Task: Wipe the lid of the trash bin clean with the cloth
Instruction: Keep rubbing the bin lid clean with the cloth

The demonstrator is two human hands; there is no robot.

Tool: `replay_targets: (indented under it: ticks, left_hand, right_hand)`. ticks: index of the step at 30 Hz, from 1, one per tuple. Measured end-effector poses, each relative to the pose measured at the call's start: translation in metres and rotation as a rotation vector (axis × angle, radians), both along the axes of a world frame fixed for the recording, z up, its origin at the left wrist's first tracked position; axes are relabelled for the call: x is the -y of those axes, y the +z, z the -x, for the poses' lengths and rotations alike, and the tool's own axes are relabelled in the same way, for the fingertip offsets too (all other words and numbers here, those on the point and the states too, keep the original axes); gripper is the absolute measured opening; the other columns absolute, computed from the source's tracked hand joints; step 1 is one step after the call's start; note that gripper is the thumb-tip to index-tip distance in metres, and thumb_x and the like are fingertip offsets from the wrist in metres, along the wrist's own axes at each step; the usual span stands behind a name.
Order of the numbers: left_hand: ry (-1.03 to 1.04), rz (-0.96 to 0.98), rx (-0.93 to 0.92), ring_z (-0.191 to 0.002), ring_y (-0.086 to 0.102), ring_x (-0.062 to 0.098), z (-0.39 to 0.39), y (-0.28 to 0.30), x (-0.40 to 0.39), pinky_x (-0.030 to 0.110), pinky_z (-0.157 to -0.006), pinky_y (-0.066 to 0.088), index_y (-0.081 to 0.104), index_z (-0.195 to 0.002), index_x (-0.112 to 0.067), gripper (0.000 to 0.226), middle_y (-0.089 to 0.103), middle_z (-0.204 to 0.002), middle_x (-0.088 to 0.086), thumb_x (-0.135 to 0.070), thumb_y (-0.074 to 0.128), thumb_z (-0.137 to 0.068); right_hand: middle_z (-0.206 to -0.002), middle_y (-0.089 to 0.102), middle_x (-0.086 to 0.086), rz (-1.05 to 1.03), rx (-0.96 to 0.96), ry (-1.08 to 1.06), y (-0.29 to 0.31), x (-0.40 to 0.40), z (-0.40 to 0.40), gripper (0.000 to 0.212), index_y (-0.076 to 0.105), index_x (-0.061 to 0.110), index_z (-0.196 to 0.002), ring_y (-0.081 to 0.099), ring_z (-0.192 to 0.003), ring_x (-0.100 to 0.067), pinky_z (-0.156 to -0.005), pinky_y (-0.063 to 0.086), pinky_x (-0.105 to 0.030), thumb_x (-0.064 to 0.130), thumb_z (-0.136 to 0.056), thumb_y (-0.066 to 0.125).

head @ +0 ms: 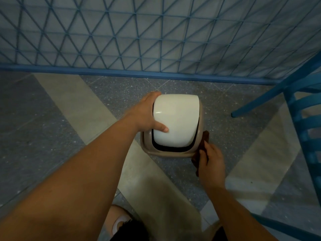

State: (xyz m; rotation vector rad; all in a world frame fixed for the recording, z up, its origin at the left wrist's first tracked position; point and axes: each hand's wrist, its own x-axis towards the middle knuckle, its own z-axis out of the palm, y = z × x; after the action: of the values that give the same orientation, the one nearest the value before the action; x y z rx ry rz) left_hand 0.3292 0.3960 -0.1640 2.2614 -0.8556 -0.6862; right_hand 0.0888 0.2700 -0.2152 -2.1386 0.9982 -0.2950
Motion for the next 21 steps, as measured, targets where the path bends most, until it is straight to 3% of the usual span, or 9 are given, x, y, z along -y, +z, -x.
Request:
replay_targets:
  ticks: [3,9,12,15,17,19,21]
  left_hand:
    - [0.0,-0.007,0.006,-0.115,0.038,0.011,0.0,0.002,0.0,0.037,-0.096,0.038,0.025,-0.139,-0.036,0.121,0.035,-0.138,-0.008,-0.049,0.091,-0.038]
    - [-0.005,0.002,0.019,-0.111,0.038,0.01,0.0,-0.001,0.001,0.034,-0.09,0.038,0.026,-0.138,-0.036,0.119,0.036,-0.135,-0.008,-0.047,0.092,-0.039]
    - [-0.005,0.017,0.011,-0.112,0.036,0.009,0.0,-0.002,0.0,0.032,-0.091,0.035,0.025,-0.139,-0.035,0.12,0.034,-0.136,-0.009,-0.045,0.092,-0.04]
    - [-0.007,0.015,0.0,-0.114,0.036,0.01,-0.001,-0.002,0.0,0.032,-0.093,0.035,0.024,-0.14,-0.035,0.121,0.033,-0.137,-0.009,-0.045,0.092,-0.04]
    - [-0.012,0.013,-0.008,-0.115,0.037,0.011,-0.001,-0.002,-0.001,0.034,-0.094,0.036,0.024,-0.139,-0.036,0.121,0.033,-0.132,-0.012,-0.045,0.092,-0.04]
    - [-0.022,0.005,-0.001,-0.114,0.038,0.012,-0.001,-0.002,-0.003,0.036,-0.094,0.038,0.024,-0.138,-0.037,0.12,0.032,-0.128,-0.015,-0.045,0.092,-0.039]
    - [-0.034,-0.007,-0.008,-0.117,0.039,0.015,-0.002,0.0,-0.003,0.041,-0.097,0.04,0.022,-0.138,-0.038,0.121,0.033,-0.133,-0.013,-0.045,0.092,-0.039]
  right_hand:
    - [-0.127,0.048,-0.008,-0.059,0.047,-0.161,0.003,-0.023,-0.001,0.038,0.052,0.01,-0.132,0.05,-0.112,-0.017,-0.099,0.035,-0.025,0.011,-0.094,0.052]
    - [-0.122,0.037,-0.003,-0.257,0.165,-0.367,0.005,-0.075,-0.009,0.044,0.048,0.005,-0.136,0.049,-0.109,-0.02,-0.104,0.04,-0.037,0.006,-0.093,0.054]
    - [-0.12,0.037,-0.002,-0.25,0.189,-0.281,0.006,-0.108,-0.018,0.045,0.048,0.013,-0.135,0.044,-0.107,-0.01,-0.103,0.033,-0.022,0.003,-0.092,0.054]
    - [-0.111,0.041,0.02,-0.426,0.191,-0.227,0.013,-0.135,-0.039,0.037,0.048,0.032,-0.126,0.046,-0.095,0.008,-0.095,0.037,-0.008,0.011,-0.096,0.05]
    - [-0.095,0.048,0.031,-0.576,0.203,-0.245,0.018,-0.145,-0.051,0.021,0.05,0.028,-0.112,0.048,-0.091,0.012,-0.081,0.042,-0.002,0.014,-0.097,0.048]
    - [-0.093,0.05,0.033,-0.666,0.195,-0.207,0.023,-0.146,-0.055,0.019,0.049,0.029,-0.108,0.05,-0.092,0.014,-0.073,0.036,0.006,0.013,-0.097,0.048]
    - [-0.104,0.046,0.028,-0.692,0.152,-0.094,0.03,-0.135,-0.05,0.028,0.049,0.033,-0.114,0.048,-0.098,0.015,-0.083,0.034,0.005,0.012,-0.096,0.05]
